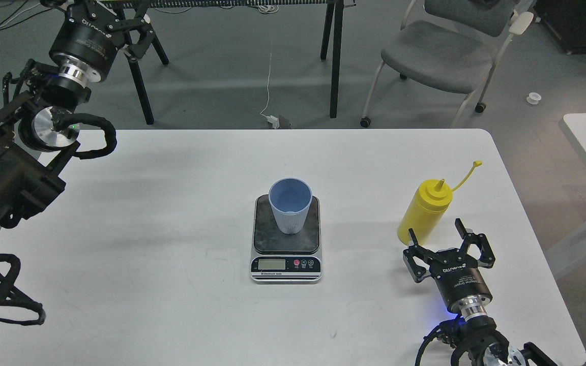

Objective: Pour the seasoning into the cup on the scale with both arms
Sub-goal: 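Reach the right gripper to the yellow squeeze bottle and grasp it, then lift the yellow bottle with the right gripper and tilt it over the cup, then hold the bottle inverted above the cup, pouring sauce into it, then turn the bottle upright and lower it back onto the table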

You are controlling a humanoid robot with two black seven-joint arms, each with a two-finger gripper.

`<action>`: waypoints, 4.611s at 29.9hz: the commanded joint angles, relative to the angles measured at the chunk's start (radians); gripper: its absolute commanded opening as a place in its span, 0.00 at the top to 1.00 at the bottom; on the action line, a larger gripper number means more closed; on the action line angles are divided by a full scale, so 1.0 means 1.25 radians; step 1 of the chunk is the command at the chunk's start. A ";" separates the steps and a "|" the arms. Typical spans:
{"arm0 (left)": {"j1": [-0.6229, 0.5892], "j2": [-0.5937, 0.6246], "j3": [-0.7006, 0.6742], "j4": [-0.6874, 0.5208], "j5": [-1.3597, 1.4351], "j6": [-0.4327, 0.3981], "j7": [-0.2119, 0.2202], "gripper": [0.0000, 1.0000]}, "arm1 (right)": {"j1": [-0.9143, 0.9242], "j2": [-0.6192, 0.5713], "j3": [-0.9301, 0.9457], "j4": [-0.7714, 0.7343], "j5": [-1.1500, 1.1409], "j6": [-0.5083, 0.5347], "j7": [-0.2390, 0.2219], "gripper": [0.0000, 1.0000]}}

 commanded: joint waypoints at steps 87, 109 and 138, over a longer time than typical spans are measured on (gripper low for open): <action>0.033 0.034 -0.012 -0.015 -0.007 0.000 -0.045 0.00 | 0.926 -0.028 -0.803 -0.244 -1.381 -0.440 0.170 0.59; 0.035 0.033 -0.012 -0.014 -0.007 0.000 -0.041 0.00 | 0.859 -0.020 -0.695 -0.193 -1.241 -0.471 0.175 0.59; 0.038 0.021 -0.005 -0.015 -0.005 0.000 -0.036 0.00 | 0.256 -0.244 -0.203 0.108 -0.042 -0.019 0.169 0.60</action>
